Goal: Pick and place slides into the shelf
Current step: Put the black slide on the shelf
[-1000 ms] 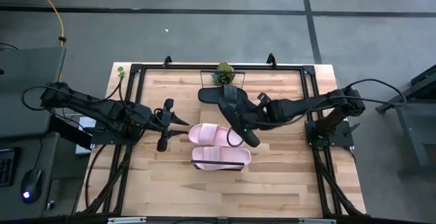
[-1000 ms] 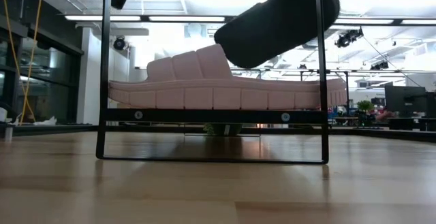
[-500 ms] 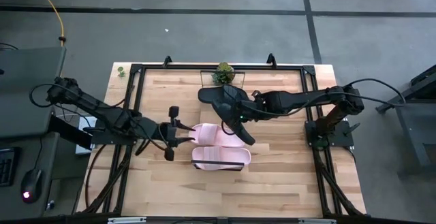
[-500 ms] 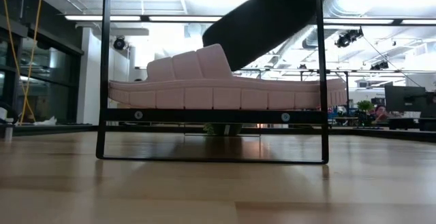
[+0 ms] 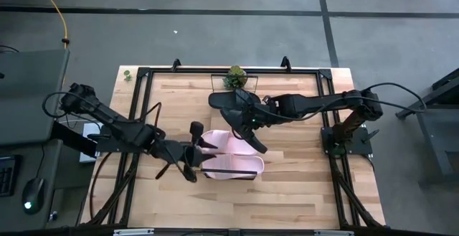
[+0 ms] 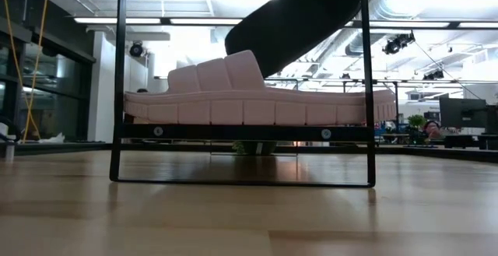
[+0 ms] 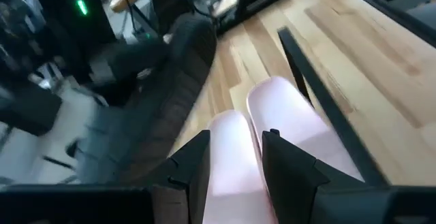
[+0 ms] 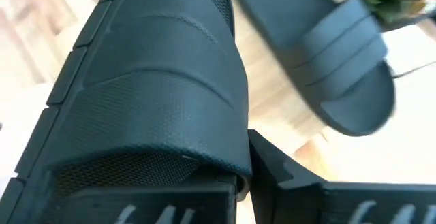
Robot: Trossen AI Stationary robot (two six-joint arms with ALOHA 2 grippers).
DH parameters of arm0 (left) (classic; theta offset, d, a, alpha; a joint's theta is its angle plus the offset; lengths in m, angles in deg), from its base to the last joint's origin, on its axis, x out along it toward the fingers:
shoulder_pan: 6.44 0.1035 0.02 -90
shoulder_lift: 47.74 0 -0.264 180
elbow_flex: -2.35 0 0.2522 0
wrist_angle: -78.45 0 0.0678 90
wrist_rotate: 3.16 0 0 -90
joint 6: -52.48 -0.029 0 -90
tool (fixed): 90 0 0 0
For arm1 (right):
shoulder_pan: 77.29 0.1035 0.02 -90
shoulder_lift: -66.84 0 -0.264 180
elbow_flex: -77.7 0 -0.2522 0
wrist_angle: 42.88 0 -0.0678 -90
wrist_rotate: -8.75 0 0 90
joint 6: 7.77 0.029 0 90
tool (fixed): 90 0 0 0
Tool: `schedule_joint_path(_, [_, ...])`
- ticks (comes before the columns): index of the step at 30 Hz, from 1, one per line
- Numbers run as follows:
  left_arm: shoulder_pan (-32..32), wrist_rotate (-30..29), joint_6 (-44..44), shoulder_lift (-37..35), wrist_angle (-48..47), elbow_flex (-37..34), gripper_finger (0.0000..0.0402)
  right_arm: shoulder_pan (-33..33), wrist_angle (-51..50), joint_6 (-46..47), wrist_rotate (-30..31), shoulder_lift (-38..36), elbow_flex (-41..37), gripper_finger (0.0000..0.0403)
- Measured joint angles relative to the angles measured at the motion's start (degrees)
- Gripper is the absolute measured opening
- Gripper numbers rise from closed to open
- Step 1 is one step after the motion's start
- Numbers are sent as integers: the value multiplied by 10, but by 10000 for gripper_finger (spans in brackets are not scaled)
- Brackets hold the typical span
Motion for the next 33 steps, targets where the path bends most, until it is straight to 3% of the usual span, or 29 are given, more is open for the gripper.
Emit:
schedule_joint_path(8, [-25, -13, -45, 44, -5, 64, 118, -11, 20, -23, -101, 26, 4, 0])
schedule_joint_path(12, [-20, -13, -52, 58, -10, 85, 118, -20, -14, -26, -100, 57, 48, 0])
schedule_joint_path(23, [-17, -14, -53, 75, -80, 136, 118, -3, -115, -122, -72, 179, 274, 0])
schedule_joint_path(33, [-17, 7, -70, 76, -92, 139, 118, -4, -115, -133, -124, 197, 311, 0])
